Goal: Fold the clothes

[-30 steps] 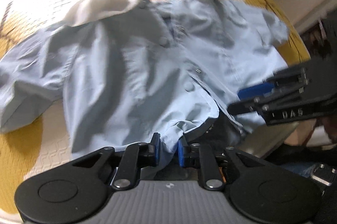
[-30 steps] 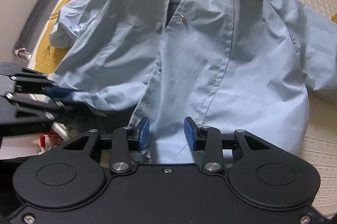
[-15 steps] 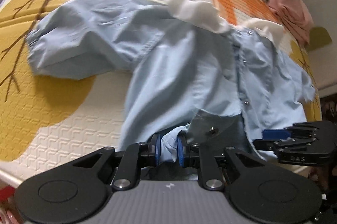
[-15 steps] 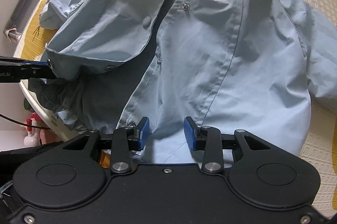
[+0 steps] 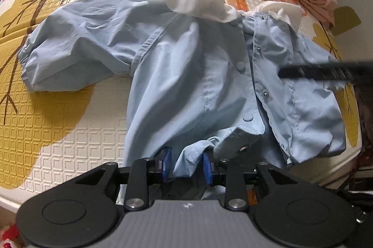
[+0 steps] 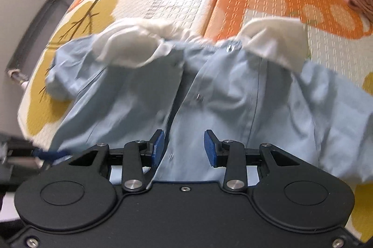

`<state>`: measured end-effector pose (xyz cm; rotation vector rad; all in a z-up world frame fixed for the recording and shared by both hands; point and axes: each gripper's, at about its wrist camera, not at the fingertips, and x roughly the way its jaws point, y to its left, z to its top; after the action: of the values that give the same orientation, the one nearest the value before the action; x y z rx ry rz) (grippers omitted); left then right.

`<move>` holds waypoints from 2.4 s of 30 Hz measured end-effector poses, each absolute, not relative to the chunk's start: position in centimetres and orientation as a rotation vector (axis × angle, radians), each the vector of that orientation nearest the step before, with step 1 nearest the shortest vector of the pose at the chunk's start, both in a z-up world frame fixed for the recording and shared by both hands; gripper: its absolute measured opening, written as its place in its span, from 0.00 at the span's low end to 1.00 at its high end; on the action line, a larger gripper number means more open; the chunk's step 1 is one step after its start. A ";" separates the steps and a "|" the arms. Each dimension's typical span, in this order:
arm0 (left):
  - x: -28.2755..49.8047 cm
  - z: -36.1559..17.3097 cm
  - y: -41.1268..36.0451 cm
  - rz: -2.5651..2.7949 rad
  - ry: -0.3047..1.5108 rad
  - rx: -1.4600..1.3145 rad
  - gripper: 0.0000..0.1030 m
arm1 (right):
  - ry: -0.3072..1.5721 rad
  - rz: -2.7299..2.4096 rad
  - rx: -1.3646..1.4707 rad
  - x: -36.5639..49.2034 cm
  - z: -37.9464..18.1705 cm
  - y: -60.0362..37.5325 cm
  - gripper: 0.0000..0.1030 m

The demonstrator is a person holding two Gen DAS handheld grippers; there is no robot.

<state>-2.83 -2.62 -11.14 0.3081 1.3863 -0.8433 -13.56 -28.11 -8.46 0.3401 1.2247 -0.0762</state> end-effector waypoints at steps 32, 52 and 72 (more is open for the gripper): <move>-8.9 -10.5 -10.4 -1.186 1.341 0.317 0.68 | 1.330 -0.170 0.391 -8.6 -12.6 -28.5 0.34; -9.0 -14.5 -11.5 -1.168 1.500 0.212 0.12 | 1.351 -0.129 0.340 -9.3 -12.9 -28.0 0.05; -9.2 -12.9 -11.1 -1.194 1.443 0.190 0.09 | 1.360 -0.046 0.462 -11.3 -12.3 -27.9 0.30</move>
<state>-9.18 -11.11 -12.88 0.1899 1.4429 -1.1936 -11.34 -27.86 -12.27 0.4617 1.3595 -0.0462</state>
